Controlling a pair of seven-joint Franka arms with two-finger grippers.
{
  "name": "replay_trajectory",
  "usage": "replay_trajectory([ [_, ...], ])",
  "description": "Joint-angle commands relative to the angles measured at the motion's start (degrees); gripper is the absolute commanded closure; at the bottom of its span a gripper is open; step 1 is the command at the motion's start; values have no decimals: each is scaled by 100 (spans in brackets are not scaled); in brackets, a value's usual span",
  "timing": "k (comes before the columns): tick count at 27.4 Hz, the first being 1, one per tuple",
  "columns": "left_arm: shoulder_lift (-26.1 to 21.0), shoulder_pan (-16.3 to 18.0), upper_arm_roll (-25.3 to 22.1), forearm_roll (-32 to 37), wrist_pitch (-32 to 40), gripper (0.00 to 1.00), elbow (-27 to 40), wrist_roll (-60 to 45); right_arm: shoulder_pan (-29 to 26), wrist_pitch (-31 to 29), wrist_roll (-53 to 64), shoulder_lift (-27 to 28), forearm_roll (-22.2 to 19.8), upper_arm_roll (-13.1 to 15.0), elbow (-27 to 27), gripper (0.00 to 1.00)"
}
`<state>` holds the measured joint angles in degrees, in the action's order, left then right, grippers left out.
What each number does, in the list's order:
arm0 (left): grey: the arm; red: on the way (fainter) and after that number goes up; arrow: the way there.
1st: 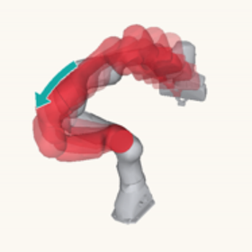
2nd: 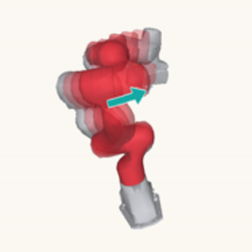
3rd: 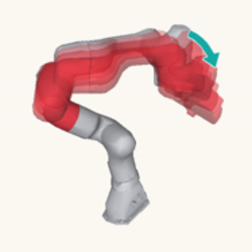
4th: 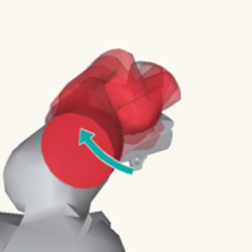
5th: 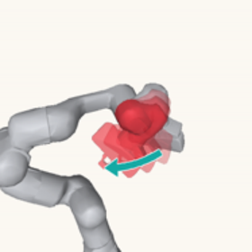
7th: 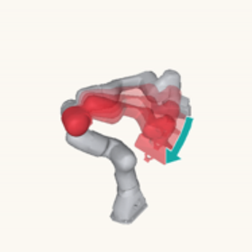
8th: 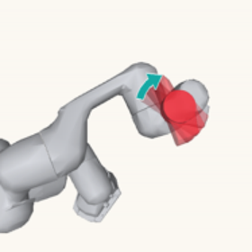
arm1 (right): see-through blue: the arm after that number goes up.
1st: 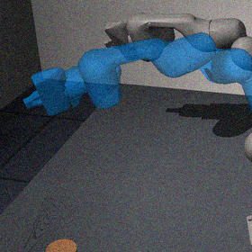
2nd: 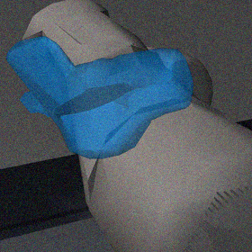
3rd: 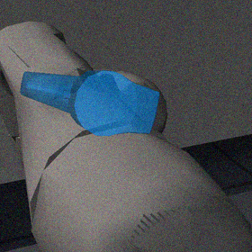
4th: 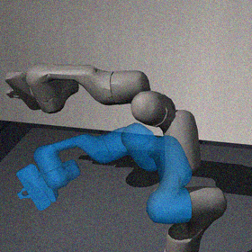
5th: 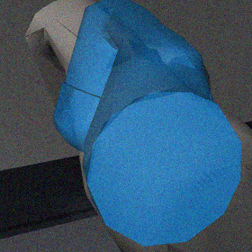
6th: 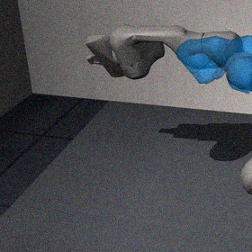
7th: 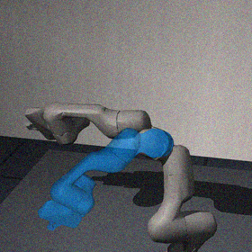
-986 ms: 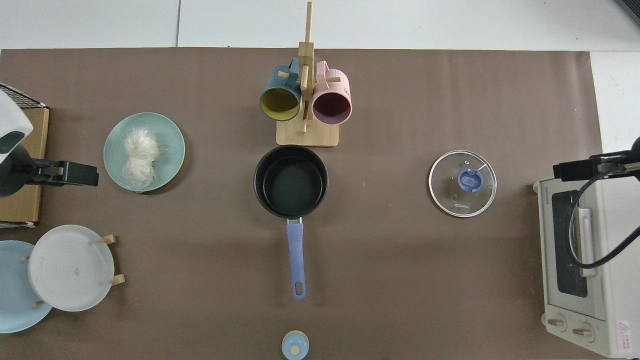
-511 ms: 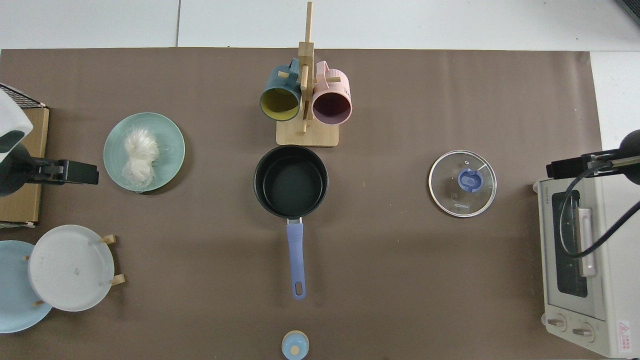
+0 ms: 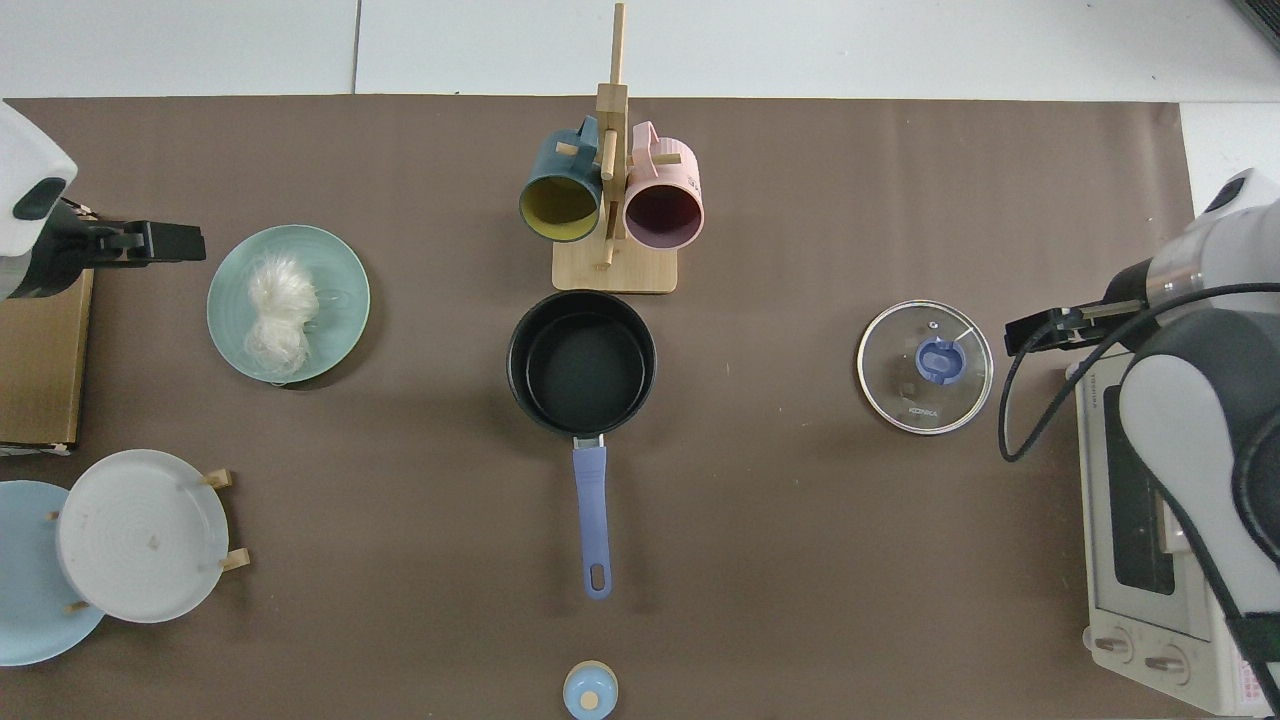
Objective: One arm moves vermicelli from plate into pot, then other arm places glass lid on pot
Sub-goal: 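Reach the left gripper to the vermicelli while the right gripper reaches the lid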
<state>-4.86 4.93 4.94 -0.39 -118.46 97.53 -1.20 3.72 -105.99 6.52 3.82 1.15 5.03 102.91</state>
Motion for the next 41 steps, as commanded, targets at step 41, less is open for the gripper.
replay_trajectory([
  [41,-2045,-18,7,443,-1416,0,495,-1339,305,-2673,-766,1235,8,-20,1389,0],
])
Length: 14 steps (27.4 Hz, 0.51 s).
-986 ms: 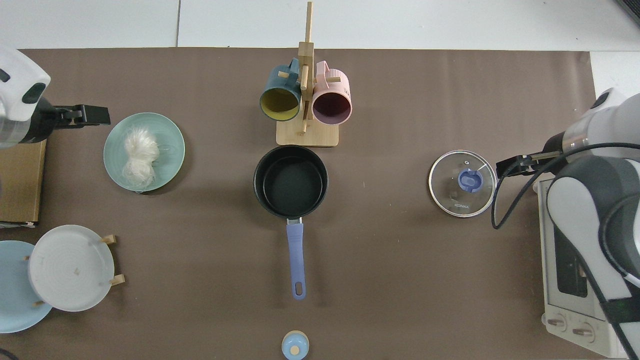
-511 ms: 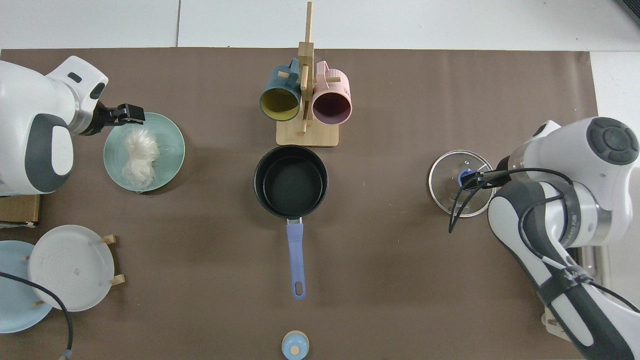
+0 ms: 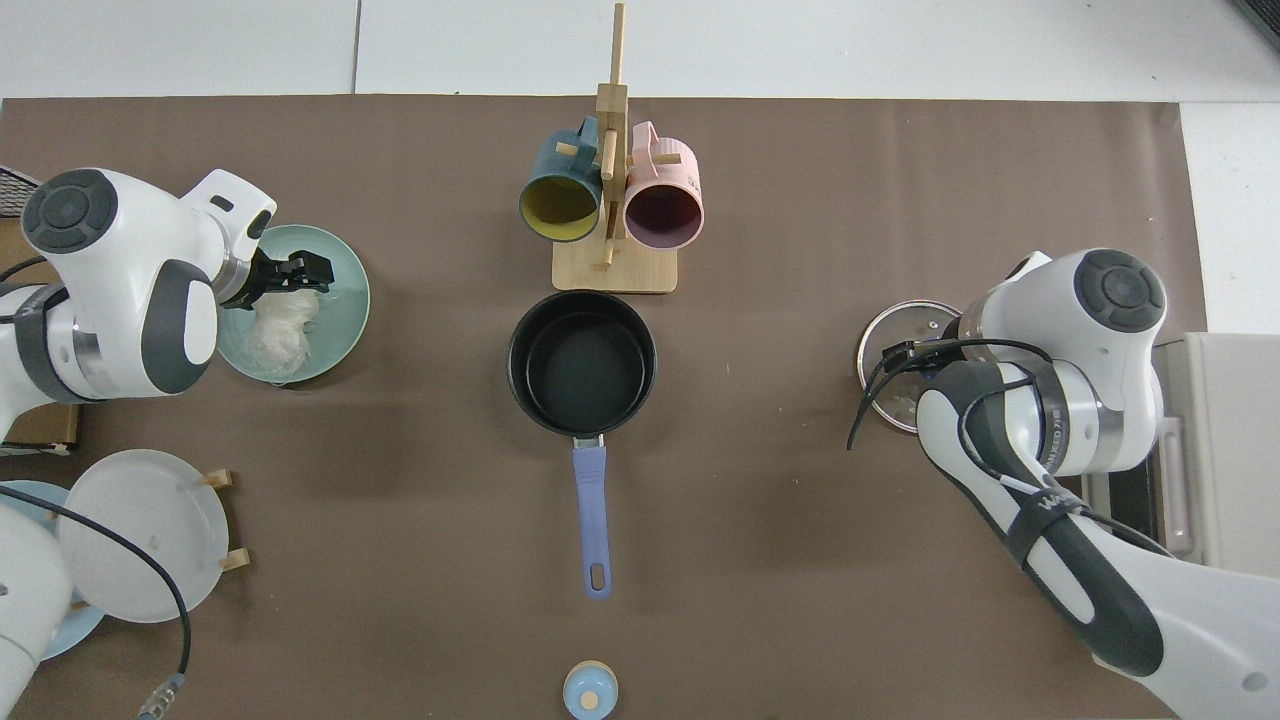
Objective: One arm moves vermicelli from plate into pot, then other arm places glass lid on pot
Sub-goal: 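Reach the left gripper to the vermicelli while the right gripper reaches the lid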
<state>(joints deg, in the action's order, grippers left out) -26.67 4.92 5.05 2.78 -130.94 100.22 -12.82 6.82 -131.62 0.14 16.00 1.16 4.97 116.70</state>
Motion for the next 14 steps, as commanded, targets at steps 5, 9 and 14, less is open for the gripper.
replay_trajectory([
  [5,127,-26,-4,135,-81,60,200,-176,-14,-21,-111,17,7,-13,10,2],
  [9,135,-53,-4,152,-45,100,60,-177,-31,5,-41,8,7,-13,10,38],
  [14,153,-62,58,319,603,100,-555,-133,-14,162,-50,-27,7,-13,-77,80],
])
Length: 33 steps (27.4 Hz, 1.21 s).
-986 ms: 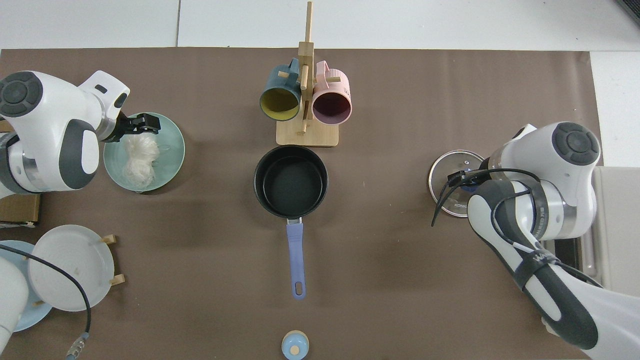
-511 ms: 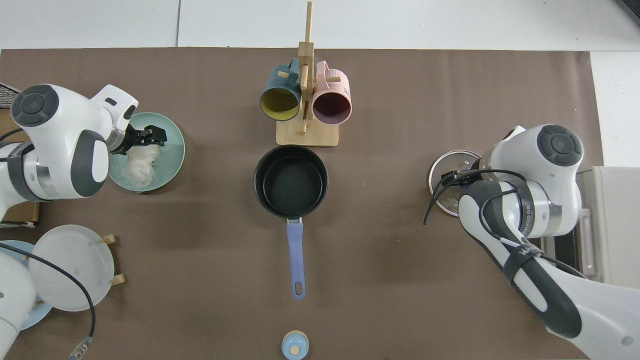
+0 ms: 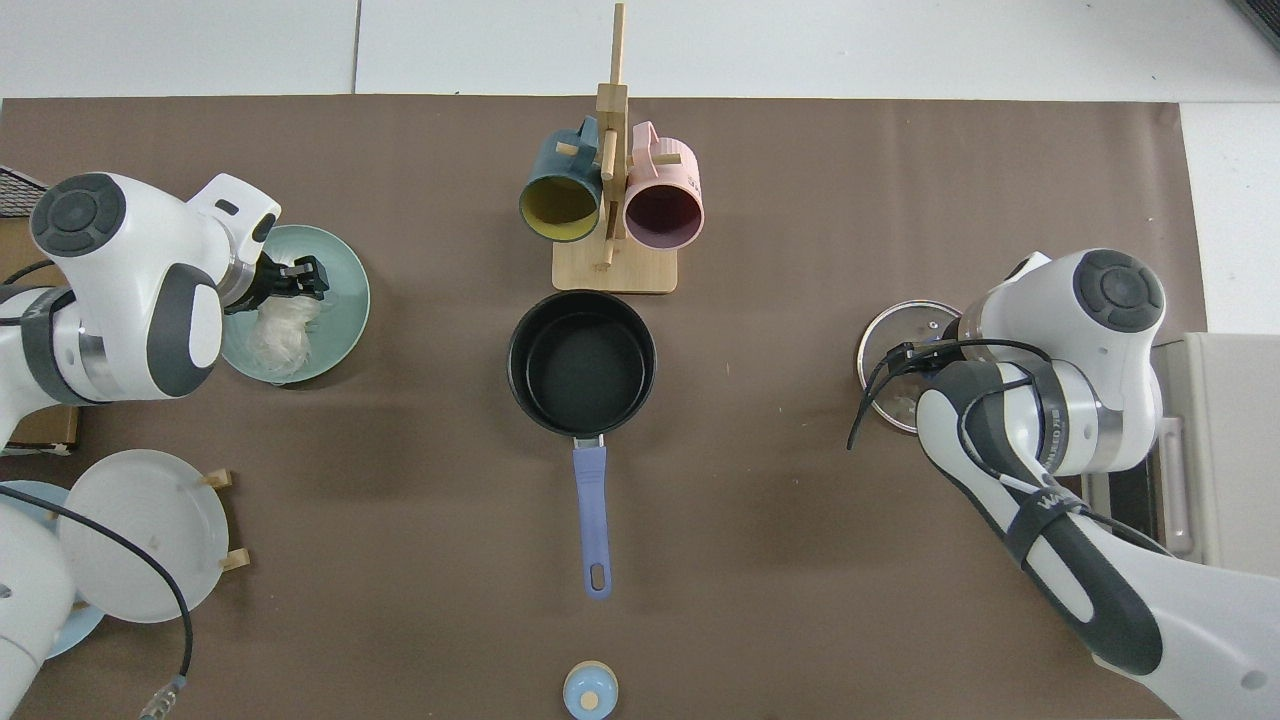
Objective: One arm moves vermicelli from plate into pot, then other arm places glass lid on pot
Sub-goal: 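Reach the left gripper to the vermicelli while the right gripper reaches the lid, then grasp the white vermicelli on the blue plate with the left gripper, then carry the vermicelli over the black saucepan with the left gripper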
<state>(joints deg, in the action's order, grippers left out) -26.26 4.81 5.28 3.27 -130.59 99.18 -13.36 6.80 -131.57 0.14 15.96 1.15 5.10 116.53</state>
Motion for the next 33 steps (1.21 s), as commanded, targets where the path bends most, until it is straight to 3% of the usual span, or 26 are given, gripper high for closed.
replay_trajectory([
  [1,130,-50,52,340,770,100,-583,-79,-4,219,-58,-23,8,-27,-95,85],
  [4,279,-59,166,394,1342,100,-909,-62,-4,377,-49,-76,8,-27,-262,94],
  [11,1122,-59,623,262,2238,100,-883,-175,-4,781,-40,-198,-1,-27,-666,97],
  [19,1817,-68,1334,-511,3171,100,-752,-905,-12,1510,-40,-664,8,-35,-860,100],
  [26,1862,-77,2222,-581,2970,100,-567,-1625,-74,2047,56,-1086,16,-35,-807,100],
  [33,1853,-68,2768,-695,1880,100,22,-1890,-65,1968,91,-1376,8,-35,-473,100],
])
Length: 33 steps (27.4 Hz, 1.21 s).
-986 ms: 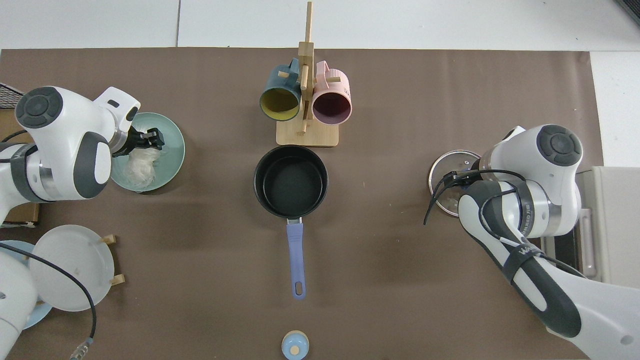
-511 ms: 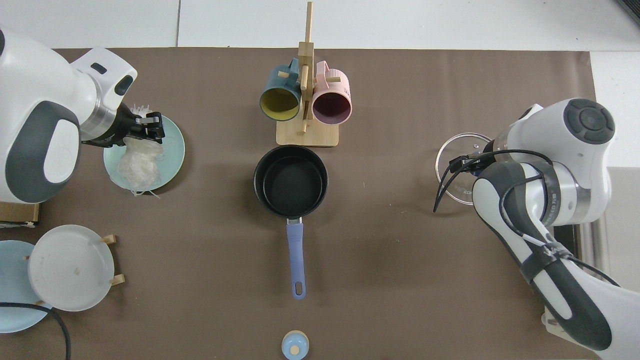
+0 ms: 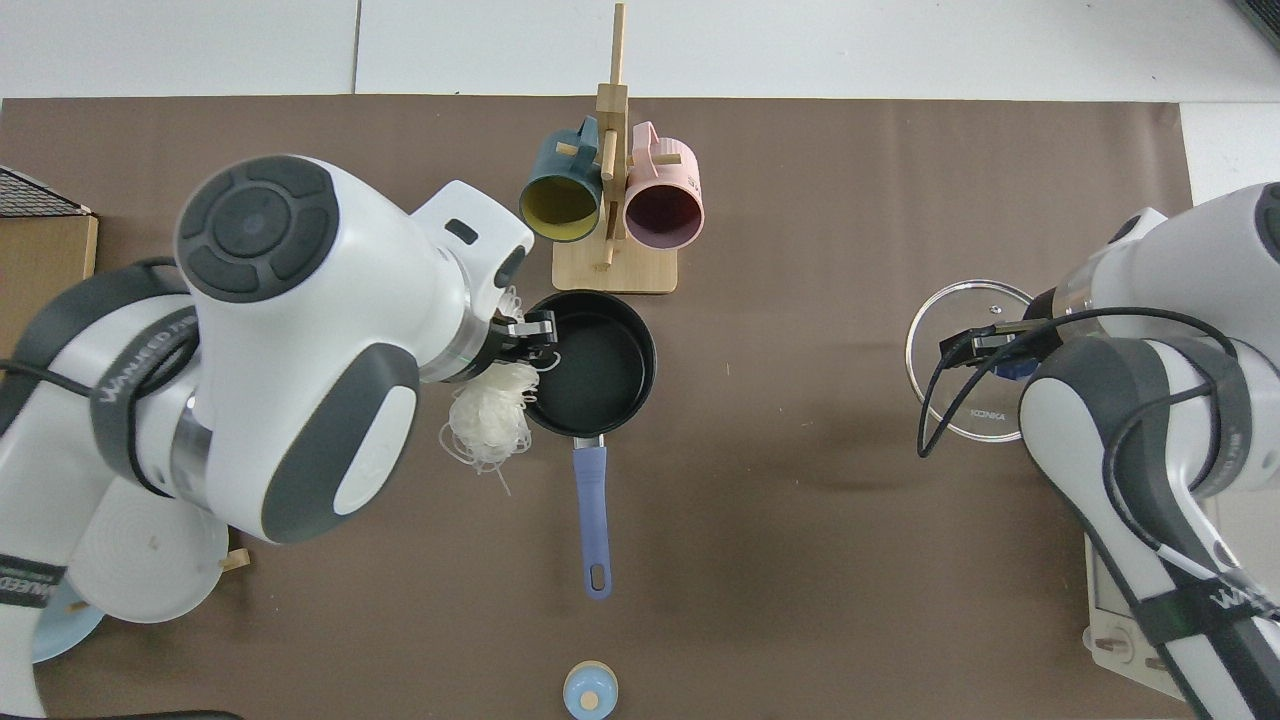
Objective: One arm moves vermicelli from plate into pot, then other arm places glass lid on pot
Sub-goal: 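Carry the vermicelli over the black saucepan with the left gripper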
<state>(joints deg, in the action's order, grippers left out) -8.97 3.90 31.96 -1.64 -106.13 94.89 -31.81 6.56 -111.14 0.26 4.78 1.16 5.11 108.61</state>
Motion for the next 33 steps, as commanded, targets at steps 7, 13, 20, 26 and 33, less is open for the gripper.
replay_trajectory([
  [7,-421,-56,301,-241,-1199,100,460,-396,-67,-101,115,-267,-2,-37,345,100],
  [13,-852,-99,319,-74,-1744,100,451,-379,-49,-110,106,-258,-10,-37,336,100],
  [20,-1344,-223,337,602,-2016,100,460,-379,-49,-110,114,-258,-10,-37,327,99],
  [26,-1625,-231,337,717,-2113,100,486,-379,-31,-110,97,-258,-10,-37,327,99],
  [33,-1696,-223,337,752,-2376,100,750,-361,12,-110,44,-258,-10,-37,318,99],
])
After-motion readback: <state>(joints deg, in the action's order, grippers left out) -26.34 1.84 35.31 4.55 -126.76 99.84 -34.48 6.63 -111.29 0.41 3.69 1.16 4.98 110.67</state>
